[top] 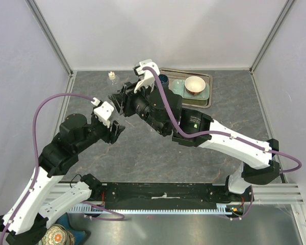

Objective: Screw on the bottle caps
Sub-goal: Screw the bottle cap onto the plastic bottle.

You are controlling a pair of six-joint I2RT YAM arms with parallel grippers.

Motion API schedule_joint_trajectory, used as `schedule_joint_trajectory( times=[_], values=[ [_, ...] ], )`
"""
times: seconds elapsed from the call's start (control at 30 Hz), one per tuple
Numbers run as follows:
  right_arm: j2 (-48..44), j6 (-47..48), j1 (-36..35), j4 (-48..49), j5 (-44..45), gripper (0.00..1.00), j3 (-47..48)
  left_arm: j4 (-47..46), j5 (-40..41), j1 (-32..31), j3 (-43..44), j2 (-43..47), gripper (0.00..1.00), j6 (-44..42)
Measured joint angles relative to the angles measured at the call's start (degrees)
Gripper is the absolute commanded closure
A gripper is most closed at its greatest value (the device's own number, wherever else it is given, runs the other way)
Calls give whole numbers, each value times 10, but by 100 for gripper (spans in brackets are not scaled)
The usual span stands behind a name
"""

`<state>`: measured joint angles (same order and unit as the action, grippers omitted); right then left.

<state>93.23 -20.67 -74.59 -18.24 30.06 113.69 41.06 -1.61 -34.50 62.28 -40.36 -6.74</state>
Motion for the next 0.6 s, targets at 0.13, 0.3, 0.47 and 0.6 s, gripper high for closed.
schedule_joint_trajectory(
  times=[0.13, 0.3, 0.47, 0.6],
  values=[
    [3, -3, -4, -15, -10, 49, 26, -18, -34, 2, -1, 3, 98, 1],
    [-3, 14, -21, -40, -60, 31, 57, -66, -89, 13, -4, 13, 98, 21],
    [-30, 29, -32, -64, -108, 19, 56, -94, -110, 14, -5, 12, 98, 35],
    [-52, 49, -38, -80, -126, 15, 54, -102, -112, 17, -5, 9, 98, 40]
  ],
)
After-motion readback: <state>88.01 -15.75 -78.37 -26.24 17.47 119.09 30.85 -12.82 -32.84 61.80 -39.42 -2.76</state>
